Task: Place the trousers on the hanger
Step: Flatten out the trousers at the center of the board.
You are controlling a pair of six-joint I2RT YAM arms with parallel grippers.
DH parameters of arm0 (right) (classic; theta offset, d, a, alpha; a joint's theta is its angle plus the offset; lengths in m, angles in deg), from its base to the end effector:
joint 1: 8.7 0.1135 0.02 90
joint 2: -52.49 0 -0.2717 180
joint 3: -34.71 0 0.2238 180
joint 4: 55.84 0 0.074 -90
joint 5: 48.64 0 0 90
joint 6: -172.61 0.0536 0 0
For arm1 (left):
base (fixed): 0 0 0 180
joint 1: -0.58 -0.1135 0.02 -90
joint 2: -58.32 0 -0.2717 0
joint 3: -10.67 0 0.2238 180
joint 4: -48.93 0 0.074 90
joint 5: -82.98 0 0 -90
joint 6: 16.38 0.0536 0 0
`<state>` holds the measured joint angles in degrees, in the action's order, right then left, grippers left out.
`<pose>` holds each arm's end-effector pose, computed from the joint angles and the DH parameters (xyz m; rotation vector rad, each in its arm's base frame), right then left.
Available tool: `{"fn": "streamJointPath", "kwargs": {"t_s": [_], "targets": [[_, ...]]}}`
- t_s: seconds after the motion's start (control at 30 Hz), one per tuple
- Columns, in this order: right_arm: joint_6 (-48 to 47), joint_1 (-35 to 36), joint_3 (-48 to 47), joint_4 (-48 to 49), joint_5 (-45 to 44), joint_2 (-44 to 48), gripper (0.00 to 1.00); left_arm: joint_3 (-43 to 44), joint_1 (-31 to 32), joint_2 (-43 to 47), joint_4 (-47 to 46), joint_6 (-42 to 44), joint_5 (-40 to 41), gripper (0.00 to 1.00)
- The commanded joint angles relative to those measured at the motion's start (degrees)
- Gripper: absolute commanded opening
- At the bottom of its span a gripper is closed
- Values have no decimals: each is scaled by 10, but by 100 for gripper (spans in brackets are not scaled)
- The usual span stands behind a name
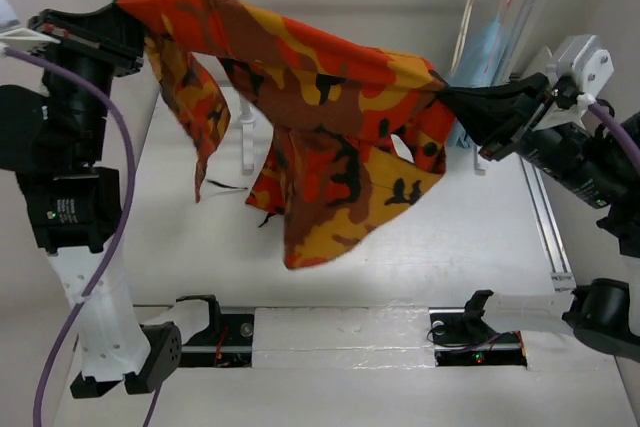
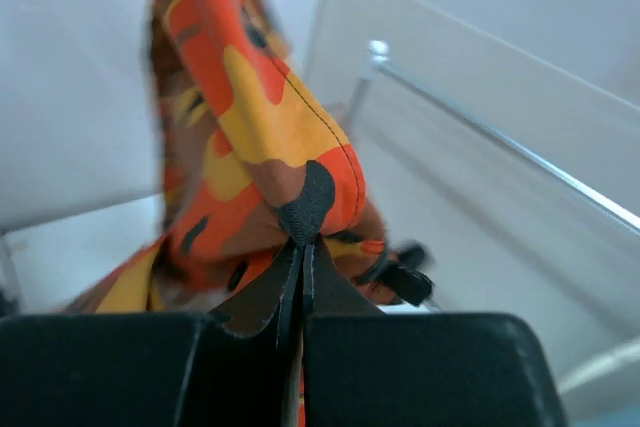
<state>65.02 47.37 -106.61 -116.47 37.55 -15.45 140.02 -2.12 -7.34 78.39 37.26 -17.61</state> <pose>0.0623 0.0862 0.6079 -0.7736 1.1278 0.5206 0.1123 -0.0046 0.6329 -0.1672 0.9891 -0.6283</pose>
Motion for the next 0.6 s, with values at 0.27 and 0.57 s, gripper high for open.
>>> {"fn": "streamJointPath", "kwargs": {"t_s": [0.27, 0.57], "targets": [[95, -452, 438, 124, 57, 64, 0, -163, 89, -257, 10, 86, 50, 21], [86, -449, 422, 129, -31, -10, 0, -265, 110, -223, 82, 109, 70, 61]]}}
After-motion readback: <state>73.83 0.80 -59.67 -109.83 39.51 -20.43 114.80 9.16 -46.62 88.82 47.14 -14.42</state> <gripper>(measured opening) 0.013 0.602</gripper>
